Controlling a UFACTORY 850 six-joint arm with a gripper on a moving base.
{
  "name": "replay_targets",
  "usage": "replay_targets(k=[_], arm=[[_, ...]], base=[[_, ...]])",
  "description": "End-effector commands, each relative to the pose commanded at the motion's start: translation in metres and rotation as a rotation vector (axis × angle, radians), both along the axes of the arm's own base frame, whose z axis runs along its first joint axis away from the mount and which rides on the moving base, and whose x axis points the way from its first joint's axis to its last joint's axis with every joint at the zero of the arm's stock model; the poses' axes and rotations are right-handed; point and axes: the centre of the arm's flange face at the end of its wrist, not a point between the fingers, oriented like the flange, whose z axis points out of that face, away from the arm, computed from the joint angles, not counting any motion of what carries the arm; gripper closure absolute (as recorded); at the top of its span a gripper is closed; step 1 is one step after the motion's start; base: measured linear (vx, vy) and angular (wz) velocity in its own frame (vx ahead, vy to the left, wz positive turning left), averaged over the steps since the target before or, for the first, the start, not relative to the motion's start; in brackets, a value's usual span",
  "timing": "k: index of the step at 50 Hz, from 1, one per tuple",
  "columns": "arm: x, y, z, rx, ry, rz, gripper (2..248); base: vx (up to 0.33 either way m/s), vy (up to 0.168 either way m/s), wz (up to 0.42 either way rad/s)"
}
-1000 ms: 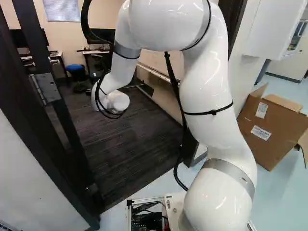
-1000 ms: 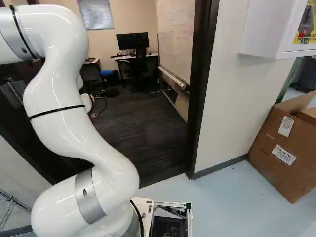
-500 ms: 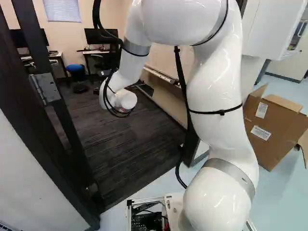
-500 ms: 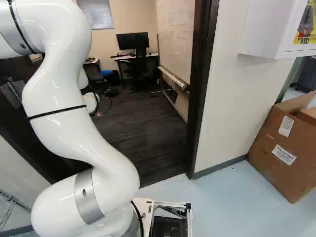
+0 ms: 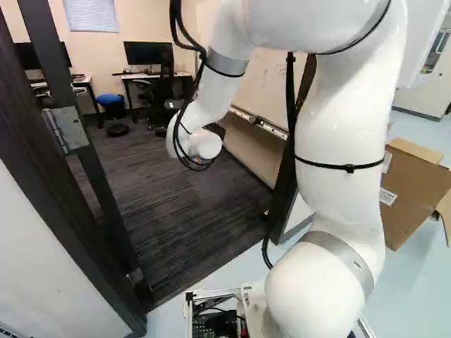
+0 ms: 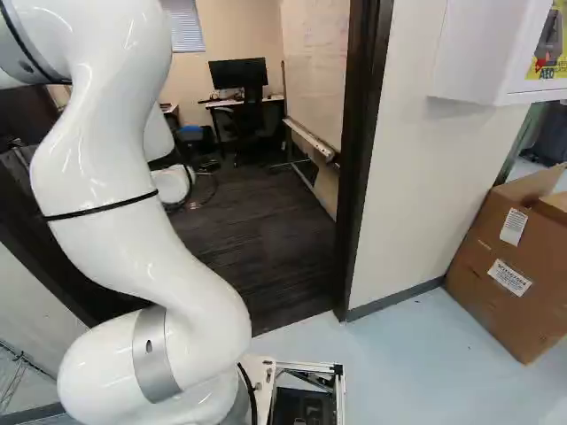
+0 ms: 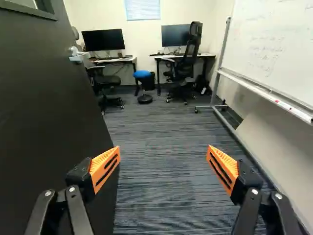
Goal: Open the door and move inside
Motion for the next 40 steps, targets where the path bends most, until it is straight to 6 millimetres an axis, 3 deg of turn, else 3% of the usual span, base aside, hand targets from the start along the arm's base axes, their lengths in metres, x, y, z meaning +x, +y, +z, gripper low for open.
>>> replay_targets(k=[26, 40], arm=[[-0.054, -0.105, 0.001, -0.031, 0.032, -0.134, 3], [-0.09, -0.15, -0.004, -0.045, 0.05, -0.203, 3]], base=[[0.0, 0.0, 0.0], [0.0, 0.0, 0.0]])
